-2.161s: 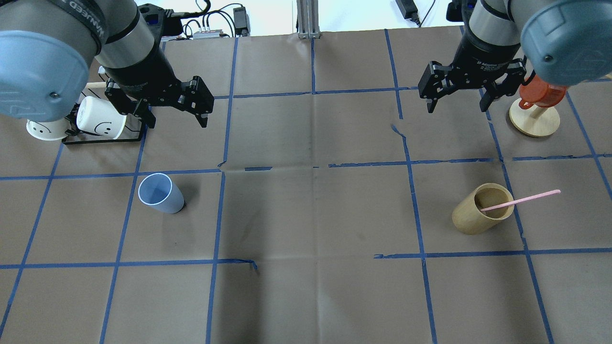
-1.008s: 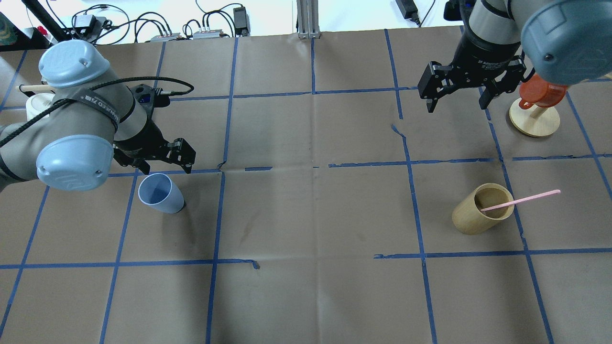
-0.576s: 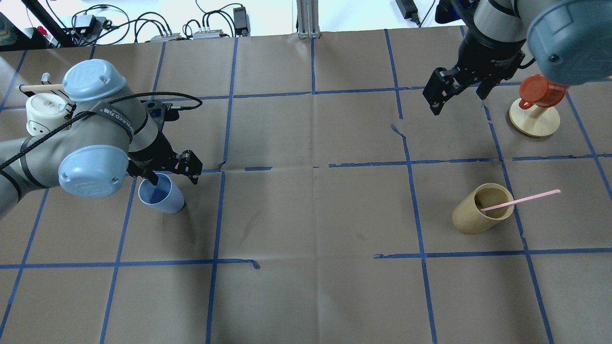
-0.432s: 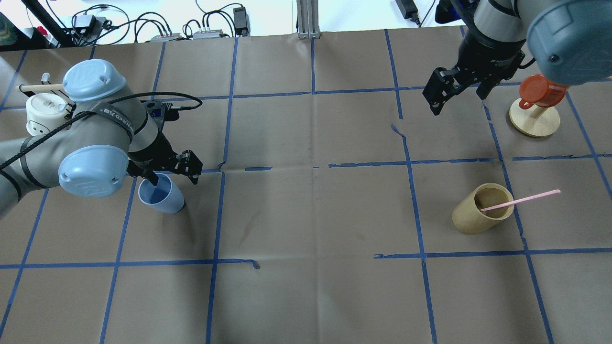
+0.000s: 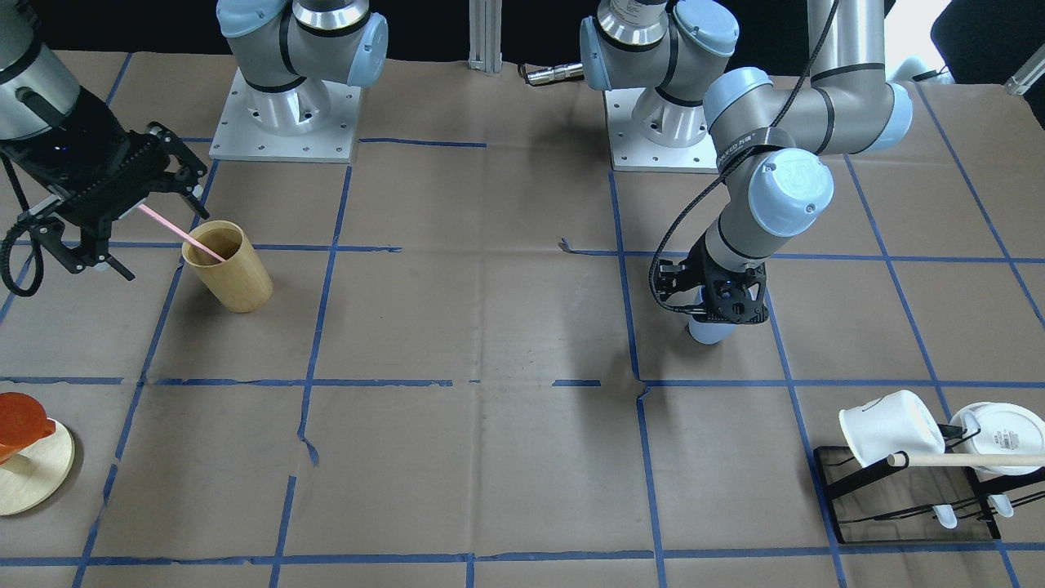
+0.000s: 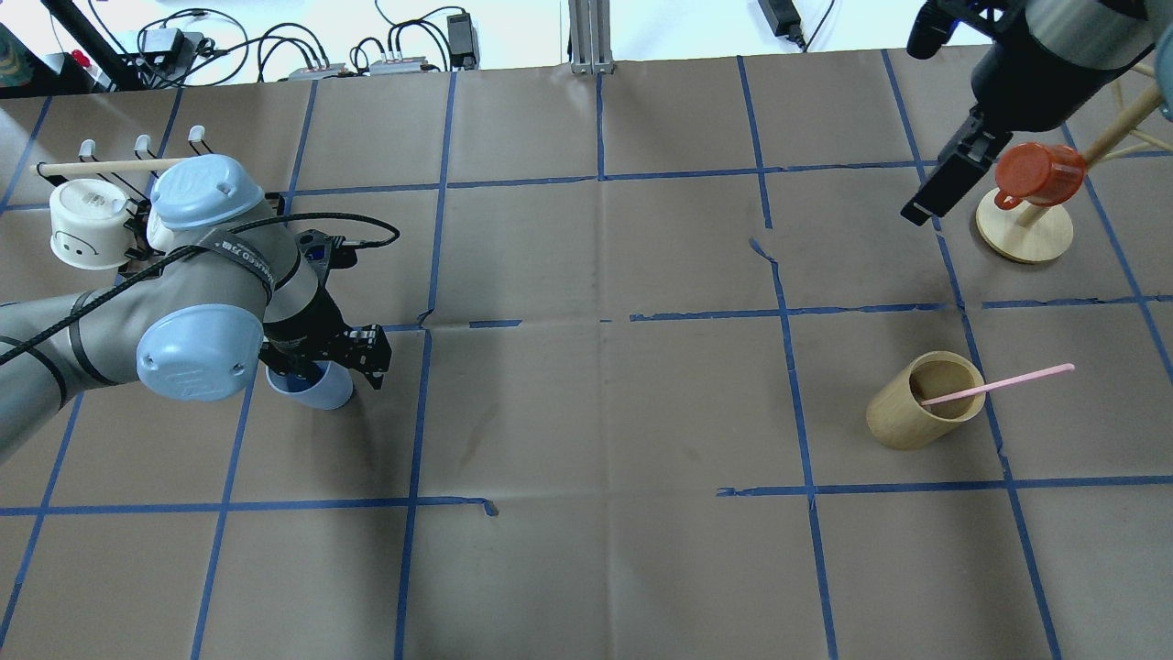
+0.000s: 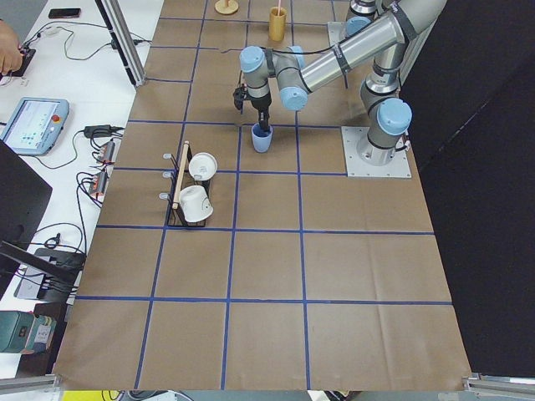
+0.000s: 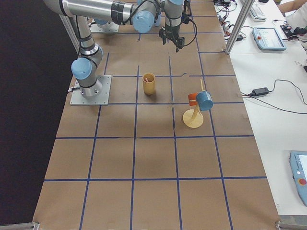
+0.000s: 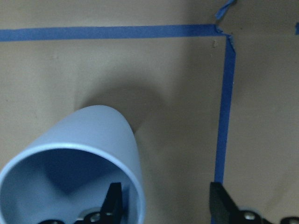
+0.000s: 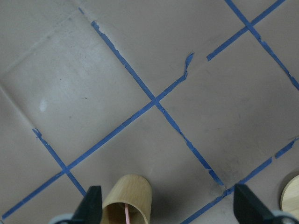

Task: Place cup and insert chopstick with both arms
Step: 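Grasp the light blue cup rim with the left gripper while the right arm advances, then carry the blue cup to table center while the right gripper descends over the chopstick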

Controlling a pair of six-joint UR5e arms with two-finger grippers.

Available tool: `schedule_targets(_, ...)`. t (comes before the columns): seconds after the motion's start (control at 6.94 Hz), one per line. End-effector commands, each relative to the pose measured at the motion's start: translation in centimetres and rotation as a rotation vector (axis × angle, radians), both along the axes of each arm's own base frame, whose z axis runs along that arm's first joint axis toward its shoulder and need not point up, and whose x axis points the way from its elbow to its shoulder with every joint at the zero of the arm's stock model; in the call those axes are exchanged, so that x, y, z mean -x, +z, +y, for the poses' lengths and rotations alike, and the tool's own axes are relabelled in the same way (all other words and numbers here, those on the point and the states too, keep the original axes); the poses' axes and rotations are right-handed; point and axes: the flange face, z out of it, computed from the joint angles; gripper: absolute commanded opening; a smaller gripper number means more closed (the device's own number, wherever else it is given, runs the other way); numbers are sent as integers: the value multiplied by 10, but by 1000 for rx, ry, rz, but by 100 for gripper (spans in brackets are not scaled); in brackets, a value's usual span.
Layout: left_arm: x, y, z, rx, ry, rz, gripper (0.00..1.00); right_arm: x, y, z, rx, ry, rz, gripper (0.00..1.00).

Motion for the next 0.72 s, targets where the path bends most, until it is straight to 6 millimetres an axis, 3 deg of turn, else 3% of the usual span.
schedule_targets(0.0,0,8,-2,20,-4,-4,0,43,-28,22,-22,136,-35,91)
schedule_targets(0.43,0,23,-1,52,-2,-11,0,48,-77,83,50,269,-153,94)
schedule_targets(0.58,8,38,-4,84,1,-15,0,59,-90,88,90,324,-144,95)
